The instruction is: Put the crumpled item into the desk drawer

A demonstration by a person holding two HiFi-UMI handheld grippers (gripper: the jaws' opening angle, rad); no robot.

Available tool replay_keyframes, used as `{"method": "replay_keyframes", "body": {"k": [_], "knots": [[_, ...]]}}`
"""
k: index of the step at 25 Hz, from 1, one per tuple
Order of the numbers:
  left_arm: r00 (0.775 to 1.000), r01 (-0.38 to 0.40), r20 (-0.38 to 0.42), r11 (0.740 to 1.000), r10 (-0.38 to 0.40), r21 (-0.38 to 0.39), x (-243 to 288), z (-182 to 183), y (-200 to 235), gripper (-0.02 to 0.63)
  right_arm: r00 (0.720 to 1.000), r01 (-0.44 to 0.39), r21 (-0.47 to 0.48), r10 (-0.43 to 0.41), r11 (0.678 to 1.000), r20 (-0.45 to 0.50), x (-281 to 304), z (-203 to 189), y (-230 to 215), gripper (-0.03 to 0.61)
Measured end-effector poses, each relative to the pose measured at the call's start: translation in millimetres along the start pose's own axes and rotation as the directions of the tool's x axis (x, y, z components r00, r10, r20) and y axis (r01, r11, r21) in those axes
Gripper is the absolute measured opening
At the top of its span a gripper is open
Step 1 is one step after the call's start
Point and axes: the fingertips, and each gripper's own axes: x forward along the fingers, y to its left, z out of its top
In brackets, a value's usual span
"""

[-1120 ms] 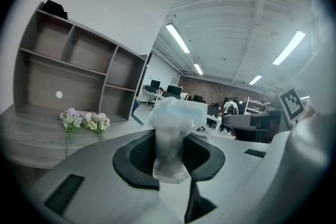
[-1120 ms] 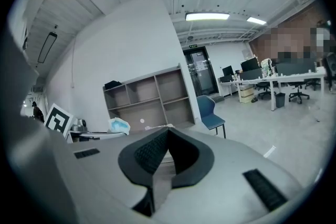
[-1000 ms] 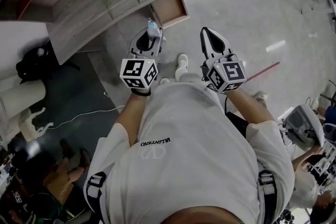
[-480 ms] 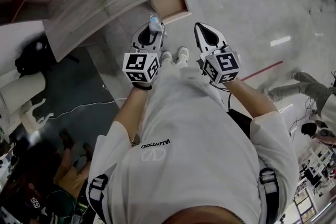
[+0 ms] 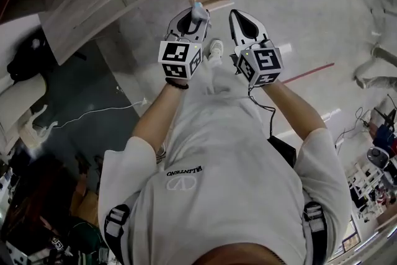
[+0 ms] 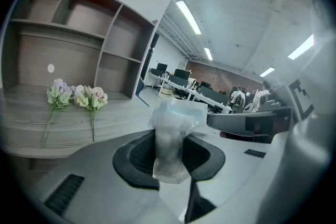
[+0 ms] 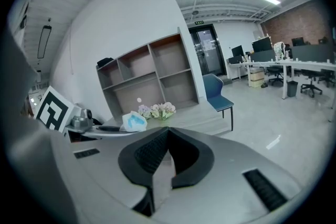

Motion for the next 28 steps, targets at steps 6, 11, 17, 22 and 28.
{"method": "replay_keyframes", "body": {"k": [6, 11, 17, 22, 28], "knots": [[0.999, -0.013, -0.052, 1.000, 0.012, -0.018, 41.3, -38.5, 22.6, 0.103, 0.999, 0.035, 0.030, -0.035, 0.999, -0.028, 36.3, -33.8, -16.8, -0.002], [0.997, -0.014, -0.070, 0.999, 0.010, -0.046, 65.7, -62.0, 28.6, 0.103, 0.997, 0.064, 0.060, -0.061, 0.996, -0.049, 55.4, -62.9, -37.3, -0.002], [0.996, -0.033, -0.078, 0.998, 0.029, -0.046, 94.3, -83.2, 42.2, 0.103, 0.995, 0.078, 0.081, -0.072, 0.994, -0.066, 81.3, -89.9, -59.8, -0.002], [0.995, -0.055, -0.083, 0.997, 0.050, -0.059, 109.4, -103.4, 59.5, 0.103, 0.995, 0.077, 0.105, -0.069, 0.991, -0.076, 100.7, -109.1, -68.3, -0.002], [0.993, -0.066, -0.106, 0.996, 0.059, -0.063, 129.8, -133.8, 75.0, 0.103, 0.994, 0.079, 0.128, -0.069, 0.989, -0.080, 124.5, -135.4, -76.9, -0.002]]}}
